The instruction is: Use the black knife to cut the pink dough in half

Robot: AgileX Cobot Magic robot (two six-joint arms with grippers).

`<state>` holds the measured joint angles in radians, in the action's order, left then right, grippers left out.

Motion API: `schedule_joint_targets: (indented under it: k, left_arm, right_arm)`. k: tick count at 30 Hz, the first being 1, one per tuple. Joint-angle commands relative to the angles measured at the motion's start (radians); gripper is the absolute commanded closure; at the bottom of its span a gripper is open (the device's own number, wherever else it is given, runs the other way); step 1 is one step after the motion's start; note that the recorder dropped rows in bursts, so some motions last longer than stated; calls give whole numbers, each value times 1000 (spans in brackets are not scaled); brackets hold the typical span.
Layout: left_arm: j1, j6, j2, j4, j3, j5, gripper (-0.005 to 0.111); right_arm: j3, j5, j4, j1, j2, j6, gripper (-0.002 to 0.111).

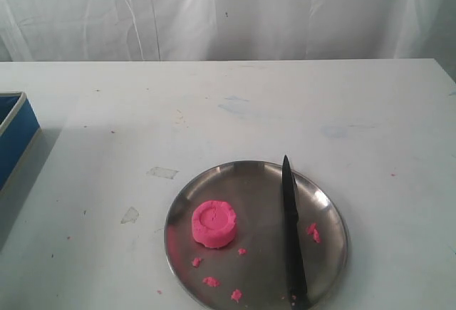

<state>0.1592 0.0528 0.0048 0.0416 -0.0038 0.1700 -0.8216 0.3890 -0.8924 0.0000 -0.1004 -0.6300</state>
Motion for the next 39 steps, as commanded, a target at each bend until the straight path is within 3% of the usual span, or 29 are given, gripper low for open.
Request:
schedule_joint_targets:
  k: [1, 5, 8, 12, 15, 19, 31, 39]
  left_arm:
    - [-2, -1, -5, -11, 4, -5, 107]
    - [-2, -1, -5, -11, 4, -5, 107]
    - [-2, -1, -5, -11, 4, -5, 107]
    - [-2, -1, -5, -11, 4, -5, 107]
    - [-2, -1, -5, -11, 4, -5, 107]
    - [-2, -1, -5, -11, 4, -5, 107]
    - [-2, -1, -5, -11, 4, -5, 107]
    - [-2, -1, -5, -11, 4, -5, 107]
  right_arm:
    - [-4, -236, 2, 0, -92, 72, 108]
    - [54, -612, 6, 0, -208, 58, 108]
    - [114, -792, 6, 0, -315, 18, 108]
    - [167, -765, 32, 4, -422, -3, 108]
    - [172, -776, 170, 15, -490, 13, 108]
    - [172, -840, 307, 51, -579, 167, 108]
    - [121, -983, 975, 327, -881, 838, 108]
    - [56, -1128, 1057, 447, -1144, 854, 108]
